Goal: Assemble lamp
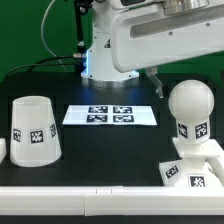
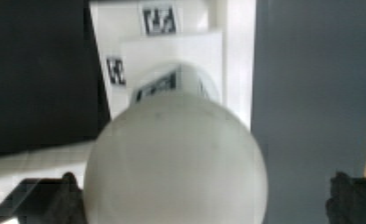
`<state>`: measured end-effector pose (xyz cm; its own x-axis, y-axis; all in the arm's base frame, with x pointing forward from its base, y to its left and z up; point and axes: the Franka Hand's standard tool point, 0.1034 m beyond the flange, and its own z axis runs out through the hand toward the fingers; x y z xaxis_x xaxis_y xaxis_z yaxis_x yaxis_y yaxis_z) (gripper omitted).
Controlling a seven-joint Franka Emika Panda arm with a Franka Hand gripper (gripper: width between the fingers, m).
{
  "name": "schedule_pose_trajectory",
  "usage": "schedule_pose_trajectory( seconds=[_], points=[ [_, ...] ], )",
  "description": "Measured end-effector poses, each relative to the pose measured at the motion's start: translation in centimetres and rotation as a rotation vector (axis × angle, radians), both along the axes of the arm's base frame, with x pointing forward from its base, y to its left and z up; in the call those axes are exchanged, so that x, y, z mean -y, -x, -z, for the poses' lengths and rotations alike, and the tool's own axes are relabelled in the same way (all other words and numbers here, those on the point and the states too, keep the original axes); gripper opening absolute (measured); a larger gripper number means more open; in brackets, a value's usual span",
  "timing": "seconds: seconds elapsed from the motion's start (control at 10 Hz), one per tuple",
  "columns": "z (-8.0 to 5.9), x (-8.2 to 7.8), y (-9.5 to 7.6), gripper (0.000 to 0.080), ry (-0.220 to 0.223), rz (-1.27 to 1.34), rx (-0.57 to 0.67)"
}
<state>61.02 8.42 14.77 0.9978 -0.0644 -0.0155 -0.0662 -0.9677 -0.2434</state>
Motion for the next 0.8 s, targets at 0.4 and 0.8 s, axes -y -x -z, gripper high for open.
schedule_pose_trajectory(
  seconds=[0.4,0.8],
  points=[
    [0.0,1.5,-1.3,0.0699,0.059,-0.103,-0.008],
    [1.4,1.0,-1.1,0.0699,0.052,-0.079,-0.024]
  ],
)
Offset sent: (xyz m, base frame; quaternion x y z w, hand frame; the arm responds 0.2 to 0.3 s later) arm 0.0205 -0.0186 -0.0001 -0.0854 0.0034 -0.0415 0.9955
